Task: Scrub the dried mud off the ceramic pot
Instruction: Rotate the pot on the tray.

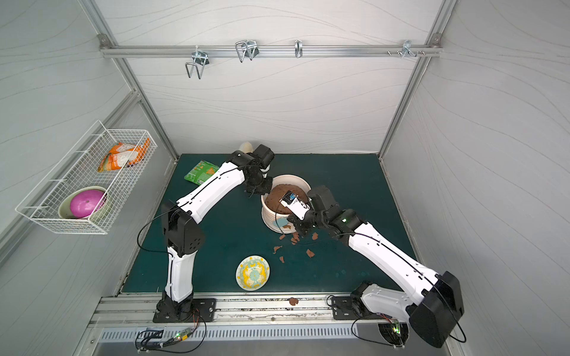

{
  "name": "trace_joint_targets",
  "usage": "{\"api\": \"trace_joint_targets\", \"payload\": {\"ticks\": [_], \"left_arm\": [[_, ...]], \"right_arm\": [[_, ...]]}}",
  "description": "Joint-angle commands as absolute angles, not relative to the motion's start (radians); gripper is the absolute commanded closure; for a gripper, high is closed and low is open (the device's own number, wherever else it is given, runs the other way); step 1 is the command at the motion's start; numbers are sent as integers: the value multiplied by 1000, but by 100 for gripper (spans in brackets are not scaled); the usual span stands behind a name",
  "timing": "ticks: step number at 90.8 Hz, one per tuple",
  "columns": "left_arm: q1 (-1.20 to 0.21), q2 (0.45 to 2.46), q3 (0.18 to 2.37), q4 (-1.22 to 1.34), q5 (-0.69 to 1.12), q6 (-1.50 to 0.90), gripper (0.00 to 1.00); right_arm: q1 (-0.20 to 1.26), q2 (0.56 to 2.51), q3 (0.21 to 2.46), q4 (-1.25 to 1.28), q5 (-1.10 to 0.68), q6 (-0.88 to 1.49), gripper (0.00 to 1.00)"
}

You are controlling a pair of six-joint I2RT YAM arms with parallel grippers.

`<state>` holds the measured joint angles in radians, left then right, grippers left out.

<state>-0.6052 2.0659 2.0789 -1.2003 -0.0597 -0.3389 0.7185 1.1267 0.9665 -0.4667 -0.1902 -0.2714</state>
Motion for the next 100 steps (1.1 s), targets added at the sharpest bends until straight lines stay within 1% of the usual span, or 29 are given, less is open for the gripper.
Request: {"api": "trace_joint_targets", "payload": {"ticks": [1, 10, 16, 33, 42, 47, 60, 81, 100], "left_arm": [[-619, 2109, 2093, -1233, -15, -250, 100], [-620, 2111, 2096, -1235, -16, -245, 100], [-619, 2111, 2098, -1236, -19, -242, 100], [-618, 2119, 2110, -1236, -30, -227, 100], [-619, 2122, 2118, -1236, -31, -214, 100], [-620, 2121, 2118, -1236, -30, -209, 100], [-618, 2116, 2119, -1245, -19, -223, 100], [-620, 2093, 2114, -1269, -16, -316, 82], [-631, 1996, 2031, -1179, -85, -382, 77]], "right_arm": [[698, 1069, 951, -512, -61, -266, 100], [698, 1033, 940, -554, -65, -251, 100], [701, 1010, 937, -585, -100, -248, 100], [700, 940, 931, -601, -345, -227, 100], [692, 936, 921, -545, -456, -202, 100], [688, 946, 915, -503, -483, -182, 100], [689, 1006, 943, -501, -472, -186, 100], [699, 1020, 950, -504, -402, -200, 100], [698, 1005, 951, -499, -356, -217, 100]]}}
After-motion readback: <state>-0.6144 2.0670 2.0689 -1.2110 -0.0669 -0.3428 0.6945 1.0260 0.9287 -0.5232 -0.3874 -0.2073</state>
